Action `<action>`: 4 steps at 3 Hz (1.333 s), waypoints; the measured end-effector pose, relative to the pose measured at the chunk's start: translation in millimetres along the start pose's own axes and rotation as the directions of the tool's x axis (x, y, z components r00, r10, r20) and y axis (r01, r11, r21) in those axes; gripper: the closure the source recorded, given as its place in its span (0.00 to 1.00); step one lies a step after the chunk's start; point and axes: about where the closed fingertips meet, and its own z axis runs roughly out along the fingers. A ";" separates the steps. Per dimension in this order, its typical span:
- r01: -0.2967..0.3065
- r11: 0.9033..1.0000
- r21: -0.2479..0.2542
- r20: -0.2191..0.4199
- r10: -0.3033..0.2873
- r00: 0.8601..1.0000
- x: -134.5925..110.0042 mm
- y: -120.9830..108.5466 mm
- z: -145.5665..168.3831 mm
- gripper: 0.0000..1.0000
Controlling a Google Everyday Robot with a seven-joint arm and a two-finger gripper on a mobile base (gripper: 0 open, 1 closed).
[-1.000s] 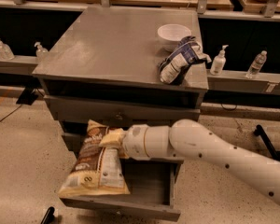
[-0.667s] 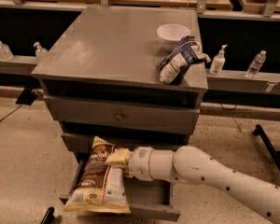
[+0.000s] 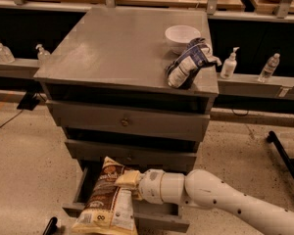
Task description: Place brown chip bag into bottom drawer
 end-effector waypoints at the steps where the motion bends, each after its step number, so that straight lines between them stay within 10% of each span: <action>1: -0.038 0.999 -0.013 0.053 0.038 0.998 1.4 9.9 7.9 1.00; 2: -0.119 0.991 -0.061 0.068 0.124 0.990 20.0 54.6 13.2 1.00; 4: -0.352 0.928 -0.122 0.002 0.354 0.935 61.1 190.6 4.6 1.00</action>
Offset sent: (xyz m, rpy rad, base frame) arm 0.0152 -0.0306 -0.1200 -0.0221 0.2715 0.0245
